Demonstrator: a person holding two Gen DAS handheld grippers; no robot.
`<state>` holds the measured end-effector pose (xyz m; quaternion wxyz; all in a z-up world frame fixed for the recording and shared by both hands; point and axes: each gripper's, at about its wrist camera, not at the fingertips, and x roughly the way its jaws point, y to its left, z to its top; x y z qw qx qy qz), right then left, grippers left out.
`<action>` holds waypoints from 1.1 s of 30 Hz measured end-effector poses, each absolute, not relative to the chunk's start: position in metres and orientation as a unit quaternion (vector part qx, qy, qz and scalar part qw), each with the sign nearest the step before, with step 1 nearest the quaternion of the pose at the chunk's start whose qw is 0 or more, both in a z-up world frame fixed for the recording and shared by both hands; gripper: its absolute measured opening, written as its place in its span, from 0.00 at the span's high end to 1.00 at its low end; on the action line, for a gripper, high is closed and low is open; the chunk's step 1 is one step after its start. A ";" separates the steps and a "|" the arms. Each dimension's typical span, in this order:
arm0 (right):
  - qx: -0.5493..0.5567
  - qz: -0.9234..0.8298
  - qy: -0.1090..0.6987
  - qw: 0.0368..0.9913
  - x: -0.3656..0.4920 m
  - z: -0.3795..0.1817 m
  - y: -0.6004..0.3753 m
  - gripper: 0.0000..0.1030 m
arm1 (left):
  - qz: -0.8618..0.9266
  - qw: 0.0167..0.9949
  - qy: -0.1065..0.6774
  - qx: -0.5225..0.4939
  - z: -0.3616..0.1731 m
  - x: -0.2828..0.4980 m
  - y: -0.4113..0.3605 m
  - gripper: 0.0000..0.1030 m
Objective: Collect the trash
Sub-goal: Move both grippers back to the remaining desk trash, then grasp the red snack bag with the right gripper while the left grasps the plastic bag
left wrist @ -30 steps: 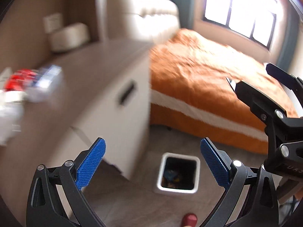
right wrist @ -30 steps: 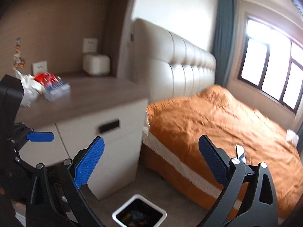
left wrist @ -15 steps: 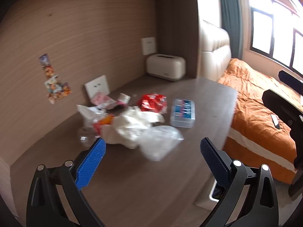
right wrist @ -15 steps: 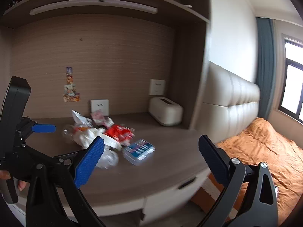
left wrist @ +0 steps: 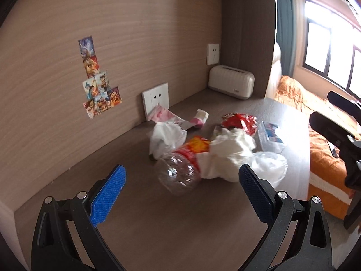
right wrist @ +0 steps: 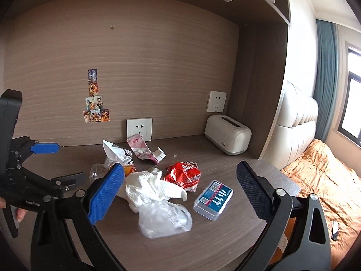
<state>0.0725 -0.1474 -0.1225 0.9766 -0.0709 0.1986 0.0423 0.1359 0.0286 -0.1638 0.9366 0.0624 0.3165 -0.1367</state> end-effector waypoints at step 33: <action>-0.011 0.014 0.391 0.920 0.268 -0.219 -0.161 0.10 | -0.117 0.889 0.443 0.029 -0.224 0.304 0.017 0.23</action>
